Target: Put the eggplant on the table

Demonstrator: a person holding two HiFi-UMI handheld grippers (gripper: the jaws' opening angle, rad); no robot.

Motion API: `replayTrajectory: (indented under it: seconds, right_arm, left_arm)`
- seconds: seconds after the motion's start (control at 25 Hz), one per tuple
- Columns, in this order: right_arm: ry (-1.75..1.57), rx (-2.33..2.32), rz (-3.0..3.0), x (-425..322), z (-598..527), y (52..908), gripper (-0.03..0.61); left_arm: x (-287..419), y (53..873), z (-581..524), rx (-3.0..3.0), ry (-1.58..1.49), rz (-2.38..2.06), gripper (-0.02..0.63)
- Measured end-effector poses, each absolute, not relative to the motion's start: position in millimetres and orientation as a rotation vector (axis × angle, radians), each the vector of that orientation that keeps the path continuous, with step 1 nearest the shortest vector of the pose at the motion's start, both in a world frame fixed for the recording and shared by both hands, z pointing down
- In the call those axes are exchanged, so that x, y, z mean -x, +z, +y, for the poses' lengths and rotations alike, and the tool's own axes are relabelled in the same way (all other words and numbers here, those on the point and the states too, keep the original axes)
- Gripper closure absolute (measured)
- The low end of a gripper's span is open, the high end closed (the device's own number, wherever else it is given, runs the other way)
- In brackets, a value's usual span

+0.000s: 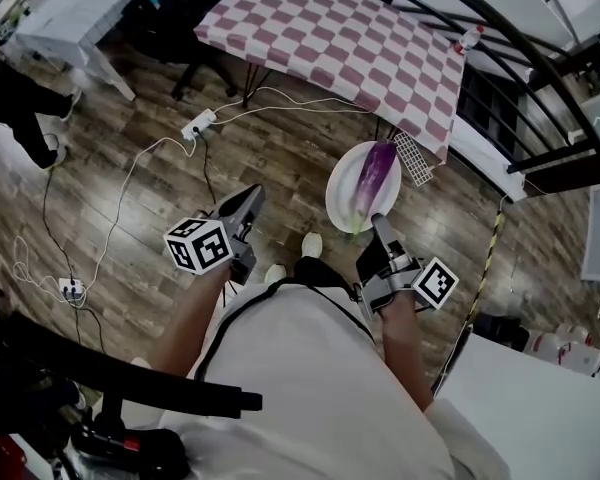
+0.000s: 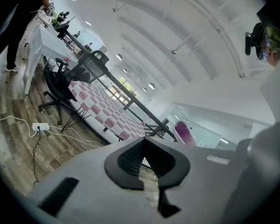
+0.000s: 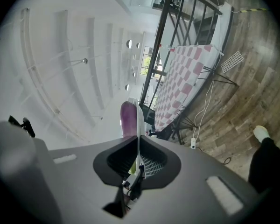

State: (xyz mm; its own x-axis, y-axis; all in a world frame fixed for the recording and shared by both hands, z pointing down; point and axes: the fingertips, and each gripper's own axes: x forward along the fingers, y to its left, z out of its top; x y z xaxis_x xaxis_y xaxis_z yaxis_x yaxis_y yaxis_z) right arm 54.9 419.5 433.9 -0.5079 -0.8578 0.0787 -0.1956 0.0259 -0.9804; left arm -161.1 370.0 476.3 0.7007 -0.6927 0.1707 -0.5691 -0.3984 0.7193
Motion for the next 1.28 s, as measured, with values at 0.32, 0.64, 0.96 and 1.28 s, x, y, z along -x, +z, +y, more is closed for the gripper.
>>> replayTrajectory:
  seconds: [0.32, 0.64, 0.96, 1.28]
  right_arm:
    - [-1.533, 1.041, 1.747, -59, 381, 436, 0.555]
    - [-1.57, 1.008, 1.762, -77, 318, 444, 0.555]
    - [-1.6, 0.982, 1.79, -109, 240, 441, 0.555]
    - [-1.642, 0.948, 1.847, -138, 168, 444, 0.555]
  left_arm:
    - [164, 481, 343, -2.096, -0.189, -1.002, 0.609]
    - [140, 478, 284, -2.1, -0.187, -1.027, 0.609]
    - [107, 469, 212, -2.087, -0.199, -1.071, 0.609]
    - [69, 462, 150, -2.071, -0.22, -1.102, 0.609]
